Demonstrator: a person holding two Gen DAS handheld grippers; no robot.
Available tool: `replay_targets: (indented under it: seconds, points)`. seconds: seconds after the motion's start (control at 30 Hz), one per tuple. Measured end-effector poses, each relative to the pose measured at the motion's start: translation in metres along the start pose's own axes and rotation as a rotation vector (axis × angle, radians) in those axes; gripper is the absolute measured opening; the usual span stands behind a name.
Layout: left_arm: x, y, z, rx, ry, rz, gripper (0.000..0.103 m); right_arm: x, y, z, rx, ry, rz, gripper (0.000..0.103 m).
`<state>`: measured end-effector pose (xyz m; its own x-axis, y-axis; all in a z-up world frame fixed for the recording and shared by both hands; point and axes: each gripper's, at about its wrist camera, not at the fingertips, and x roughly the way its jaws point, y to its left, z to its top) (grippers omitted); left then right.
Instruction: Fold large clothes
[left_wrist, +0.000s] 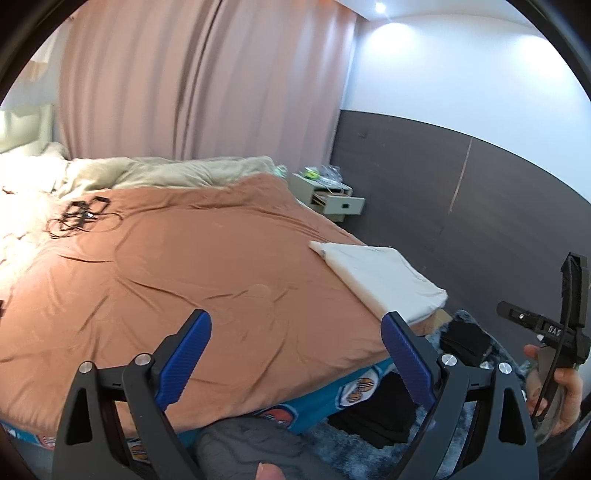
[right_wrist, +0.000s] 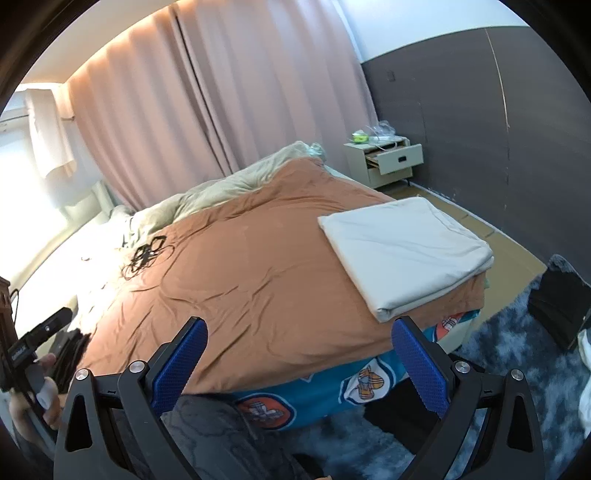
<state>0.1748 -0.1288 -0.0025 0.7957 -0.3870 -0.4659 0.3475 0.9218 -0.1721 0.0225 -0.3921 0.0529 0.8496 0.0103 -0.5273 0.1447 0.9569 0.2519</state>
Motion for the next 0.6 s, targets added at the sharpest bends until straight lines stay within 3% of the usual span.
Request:
replay_targets:
  seconds: [0.33, 0.6]
  points:
    - [-0.05, 0.02, -0.036, -0.032, -0.076, 0.1, 0.095, -0.013, 0.031, -0.024, -0.099, -0.028, 0.026, 0.1]
    - [-0.069, 0.032, -0.066, -0.016, -0.082, 0.175, 0.095, -0.013, 0.044, -0.049, -0.09, -0.021, 0.067, 0.1]
